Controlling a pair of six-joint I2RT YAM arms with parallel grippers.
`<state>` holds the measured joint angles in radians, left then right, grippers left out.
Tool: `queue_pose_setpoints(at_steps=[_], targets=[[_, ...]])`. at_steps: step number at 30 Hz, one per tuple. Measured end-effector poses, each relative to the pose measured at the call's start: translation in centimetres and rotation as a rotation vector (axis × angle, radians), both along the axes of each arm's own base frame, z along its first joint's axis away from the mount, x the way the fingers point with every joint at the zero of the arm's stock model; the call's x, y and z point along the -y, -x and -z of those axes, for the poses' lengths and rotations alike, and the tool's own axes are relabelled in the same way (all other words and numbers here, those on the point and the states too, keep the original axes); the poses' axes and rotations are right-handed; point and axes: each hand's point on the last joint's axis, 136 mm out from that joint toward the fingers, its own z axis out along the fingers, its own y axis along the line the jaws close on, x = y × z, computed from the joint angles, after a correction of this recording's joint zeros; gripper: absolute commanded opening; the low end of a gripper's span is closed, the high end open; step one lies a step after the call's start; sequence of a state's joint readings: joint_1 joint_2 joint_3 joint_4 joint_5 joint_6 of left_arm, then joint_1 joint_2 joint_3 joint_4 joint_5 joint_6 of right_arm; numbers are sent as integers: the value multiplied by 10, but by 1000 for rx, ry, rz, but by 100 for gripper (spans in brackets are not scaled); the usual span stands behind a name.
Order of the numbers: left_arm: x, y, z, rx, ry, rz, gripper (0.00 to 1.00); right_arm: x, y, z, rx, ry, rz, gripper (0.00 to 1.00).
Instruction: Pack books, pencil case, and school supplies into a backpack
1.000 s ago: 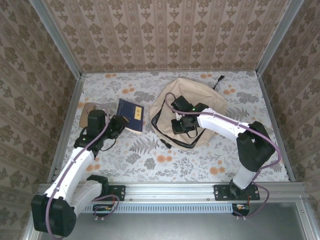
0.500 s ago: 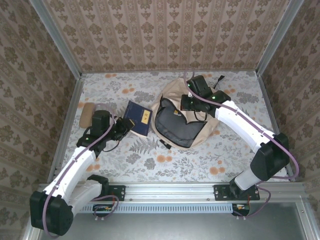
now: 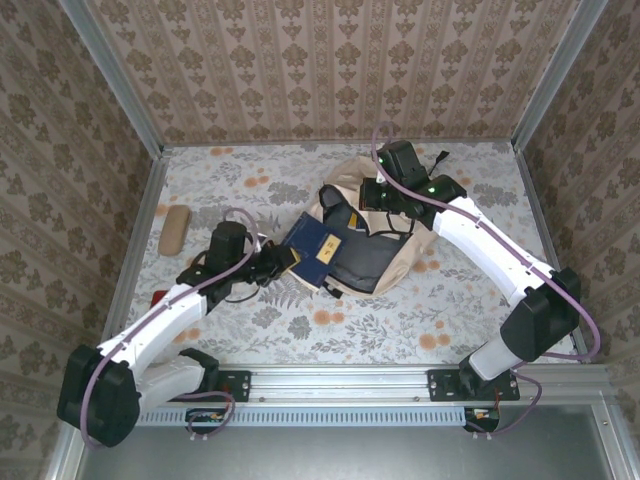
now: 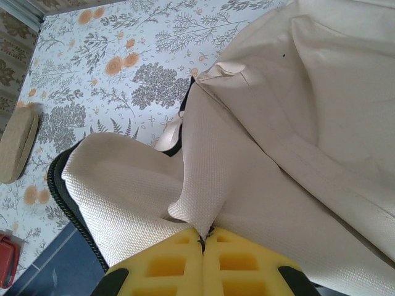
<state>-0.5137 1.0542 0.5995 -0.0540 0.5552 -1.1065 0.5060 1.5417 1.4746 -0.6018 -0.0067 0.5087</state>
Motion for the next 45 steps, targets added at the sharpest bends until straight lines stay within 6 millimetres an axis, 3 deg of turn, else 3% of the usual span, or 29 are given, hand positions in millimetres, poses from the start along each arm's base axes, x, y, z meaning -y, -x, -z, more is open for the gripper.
queue_pose_setpoints(at_steps=[4,10,21,30,34,41,45], targets=[[18,2,-7,18,47,45,2,0,0,0,-8,-15,4,0],[48,-1,13,-24,48,87,0,0,0,0,-20,-36,3,0],[78,-40,5,43,150,0,0,2,2,-6,-23,-67,7,0],[107,-57,6,67,164,-40,0,0,5,-3,-39,-81,2,0],[120,-61,19,59,137,-54,0,2,5,-3,-38,-82,6,0],[130,-65,62,-23,82,-74,0,6,4,-5,-27,-92,17,1],[140,-76,65,-26,84,-79,0,8,5,-7,-25,-97,24,1]])
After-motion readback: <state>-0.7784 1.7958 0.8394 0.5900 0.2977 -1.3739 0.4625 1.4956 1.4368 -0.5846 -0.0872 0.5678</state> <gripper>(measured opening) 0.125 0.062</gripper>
